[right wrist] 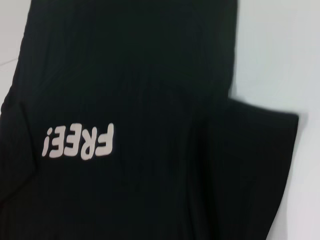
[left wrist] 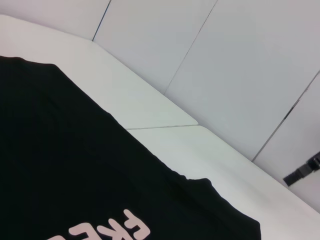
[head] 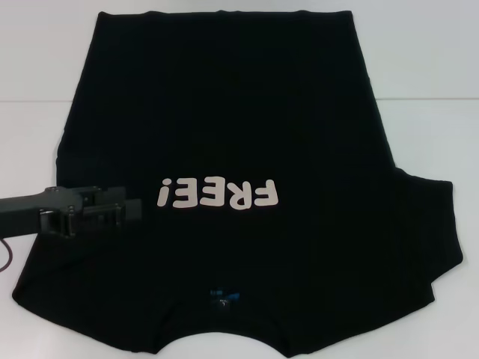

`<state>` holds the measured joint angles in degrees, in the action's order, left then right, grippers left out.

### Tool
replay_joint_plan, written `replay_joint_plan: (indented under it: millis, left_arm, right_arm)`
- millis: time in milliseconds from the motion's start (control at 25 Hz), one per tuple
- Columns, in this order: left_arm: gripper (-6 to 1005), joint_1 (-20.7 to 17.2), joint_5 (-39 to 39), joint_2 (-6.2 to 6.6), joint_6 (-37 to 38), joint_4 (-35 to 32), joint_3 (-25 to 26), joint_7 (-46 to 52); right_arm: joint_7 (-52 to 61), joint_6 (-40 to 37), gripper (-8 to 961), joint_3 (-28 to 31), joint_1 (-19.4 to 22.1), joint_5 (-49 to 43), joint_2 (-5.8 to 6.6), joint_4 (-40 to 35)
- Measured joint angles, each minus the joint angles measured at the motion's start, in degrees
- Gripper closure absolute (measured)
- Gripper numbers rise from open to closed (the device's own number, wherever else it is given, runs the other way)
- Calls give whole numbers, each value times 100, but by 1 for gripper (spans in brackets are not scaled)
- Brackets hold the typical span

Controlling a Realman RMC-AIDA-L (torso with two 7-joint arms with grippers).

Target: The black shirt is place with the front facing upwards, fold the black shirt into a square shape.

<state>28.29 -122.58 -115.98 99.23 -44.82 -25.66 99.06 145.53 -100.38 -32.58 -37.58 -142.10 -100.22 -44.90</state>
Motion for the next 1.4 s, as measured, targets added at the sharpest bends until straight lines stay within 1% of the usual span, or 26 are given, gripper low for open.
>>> replay_joint_plan:
  millis: [240,360,520,720,800,880,1040,1400]
  left_arm:
    - [392,17,25,-34,-116,26,1,-2]
    - [390,19,90,-42,-151,32,0,-10]
    - [387,19,134,-48,-190,44,0,-15]
    - [384,41,139,-77,-258,53,0,-9]
    - [383,51,144,-89,-295,54,0,-9]
    - [381,58,146,-98,-309,54,0,-8]
    - [379,86,147,-115,-311,54,0,22]
    - [373,90,161,-140,-392,53,0,35]
  right_arm:
    - [1,247,39,-16,89,-6,-30,368]
    - [0,413,39,0,162,-7,-85,403]
    - [-81,615,39,7,265,0,-237,403]
    - [-424,821,39,29,337,31,-459,403]
    - [-476,915,39,28,343,26,-528,404]
    - [-481,992,39,27,345,16,-571,443]
    - [-455,1072,39,35,340,13,-584,560]
    - [-151,1201,39,19,337,-2,-545,827]
